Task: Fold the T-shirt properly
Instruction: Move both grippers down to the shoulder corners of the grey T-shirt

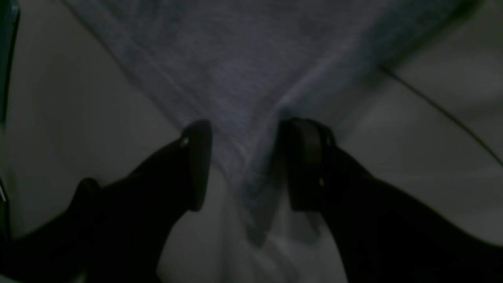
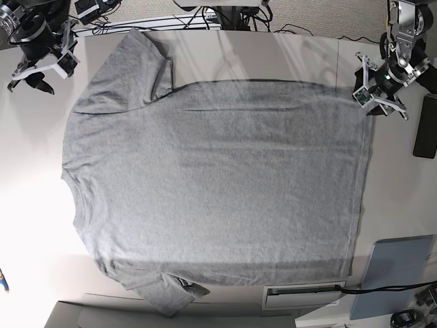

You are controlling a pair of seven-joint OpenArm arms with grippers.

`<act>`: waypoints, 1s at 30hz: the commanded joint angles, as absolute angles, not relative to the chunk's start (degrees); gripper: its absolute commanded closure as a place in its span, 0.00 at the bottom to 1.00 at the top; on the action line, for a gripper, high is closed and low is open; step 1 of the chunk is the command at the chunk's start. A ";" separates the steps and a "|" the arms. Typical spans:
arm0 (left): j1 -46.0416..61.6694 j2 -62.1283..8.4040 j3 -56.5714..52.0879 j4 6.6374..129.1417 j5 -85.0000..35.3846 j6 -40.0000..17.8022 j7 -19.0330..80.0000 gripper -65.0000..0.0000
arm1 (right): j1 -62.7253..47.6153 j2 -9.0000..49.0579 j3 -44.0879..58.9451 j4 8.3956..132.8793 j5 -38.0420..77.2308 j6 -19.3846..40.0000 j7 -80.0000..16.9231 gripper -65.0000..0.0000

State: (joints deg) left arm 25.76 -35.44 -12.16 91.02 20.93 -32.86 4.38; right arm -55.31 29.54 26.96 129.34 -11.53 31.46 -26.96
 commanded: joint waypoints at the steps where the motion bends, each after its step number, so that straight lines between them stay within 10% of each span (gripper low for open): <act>1: 26.28 -35.94 -12.05 90.45 22.79 -34.96 7.46 0.54 | -55.20 30.20 27.42 130.04 -12.34 31.53 -26.26 0.51; 9: 26.37 -35.88 -12.05 90.43 27.81 -40.00 1.93 1.00 | -55.07 30.20 26.15 130.02 -18.33 36.27 -22.06 0.51; 30: 26.96 -35.88 -12.05 90.48 30.04 -40.00 -1.39 1.00 | -38.79 38.09 -1.89 113.43 -31.03 34.00 -24.43 0.51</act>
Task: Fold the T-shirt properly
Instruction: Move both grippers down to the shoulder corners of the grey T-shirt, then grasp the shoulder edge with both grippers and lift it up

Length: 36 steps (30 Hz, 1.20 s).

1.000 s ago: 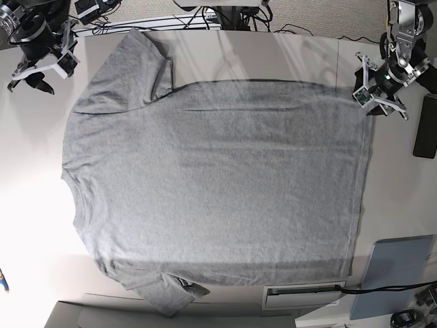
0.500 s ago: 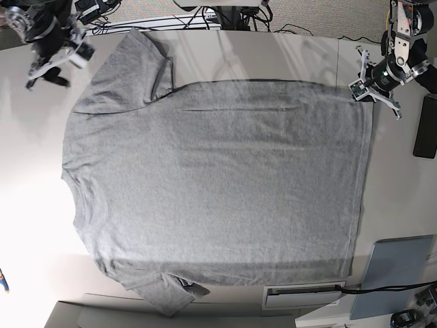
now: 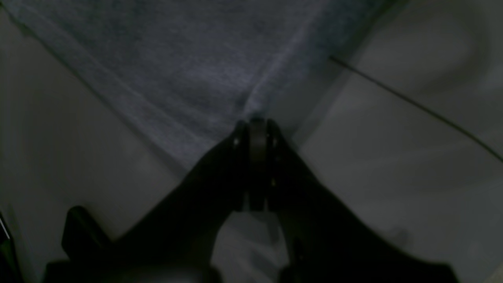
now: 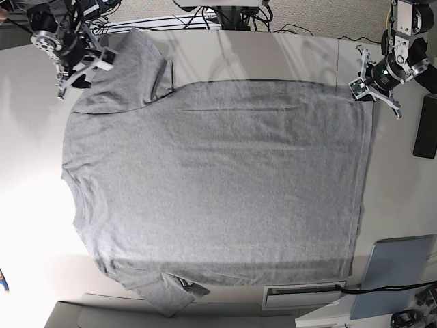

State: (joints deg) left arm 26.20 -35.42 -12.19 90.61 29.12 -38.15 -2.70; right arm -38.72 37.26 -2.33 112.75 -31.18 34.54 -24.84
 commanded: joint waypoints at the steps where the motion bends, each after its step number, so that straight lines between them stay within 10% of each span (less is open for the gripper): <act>1: 26.96 -35.88 -12.05 90.48 30.04 -40.00 -1.39 1.00 | -38.02 38.09 -2.79 113.16 -30.85 34.00 -24.45 0.51; 18: 26.98 -35.88 -12.08 90.48 30.04 -40.00 -1.34 1.00 | -27.73 37.93 -14.20 105.89 -30.87 33.76 -27.42 0.51; 29: 26.98 -35.88 -12.08 90.48 29.80 -40.00 -1.39 1.00 | -27.46 37.56 -14.20 105.91 -30.04 33.61 -28.64 1.00; 36: 27.68 -37.26 -12.19 90.83 24.69 -40.00 -1.52 1.00 | -29.91 38.54 -14.20 113.49 -25.28 27.00 -43.16 1.00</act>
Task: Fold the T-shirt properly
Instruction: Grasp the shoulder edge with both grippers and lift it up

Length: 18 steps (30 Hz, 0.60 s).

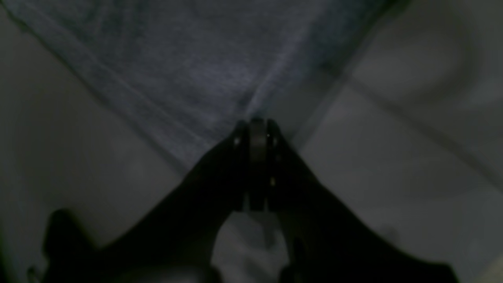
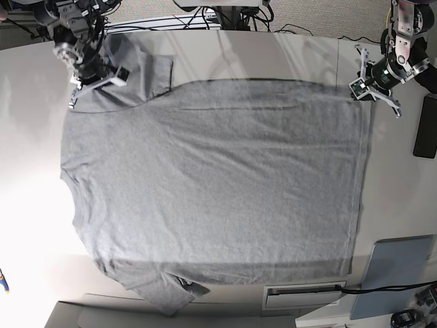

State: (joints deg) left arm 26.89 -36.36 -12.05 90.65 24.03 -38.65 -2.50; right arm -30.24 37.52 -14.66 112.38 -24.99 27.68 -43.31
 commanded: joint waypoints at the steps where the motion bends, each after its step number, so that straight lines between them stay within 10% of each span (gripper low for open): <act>1: 28.23 -37.76 -12.19 91.37 24.32 -40.00 -1.37 1.00 | -31.18 39.44 -14.20 115.42 -25.30 26.74 -43.57 1.00; 18: 47.07 -39.05 -24.95 102.50 15.38 -40.00 -1.17 1.00 | -51.55 41.74 -8.78 130.39 -25.34 25.41 -51.83 1.00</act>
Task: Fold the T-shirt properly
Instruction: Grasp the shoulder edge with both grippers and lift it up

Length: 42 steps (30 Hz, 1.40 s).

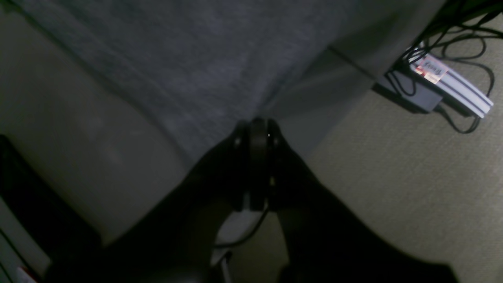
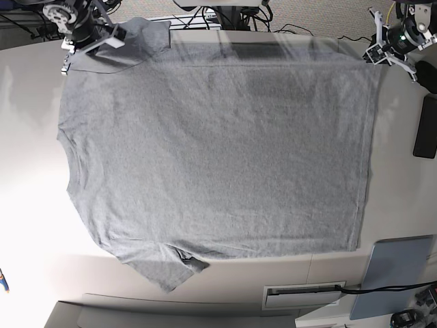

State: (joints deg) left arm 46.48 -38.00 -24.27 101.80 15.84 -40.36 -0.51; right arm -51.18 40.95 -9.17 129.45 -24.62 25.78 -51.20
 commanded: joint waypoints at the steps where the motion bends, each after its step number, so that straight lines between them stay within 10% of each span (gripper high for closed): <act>1: 47.72 -39.07 -24.95 102.96 15.38 -40.00 -1.15 1.00 | -52.34 41.74 -8.78 130.87 -25.34 25.17 -52.23 1.00; 15: 50.89 -39.05 -24.95 105.95 14.74 -40.00 -0.93 1.00 | -55.81 41.78 -8.78 131.79 -33.50 18.55 -50.74 1.00; 25: 44.40 -38.87 -24.93 105.97 1.34 -30.61 9.87 1.00 | -43.51 41.91 -8.80 129.58 -35.83 13.87 -45.93 1.00; 42: 26.85 -34.30 -24.93 98.83 -0.73 -34.54 9.45 1.00 | -20.86 41.76 -12.95 120.49 -25.30 13.89 -42.85 1.00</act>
State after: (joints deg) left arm 26.98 -33.21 -24.34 98.15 -0.08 -35.29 10.52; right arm -21.37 40.91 -13.47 119.79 -24.38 14.83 -43.22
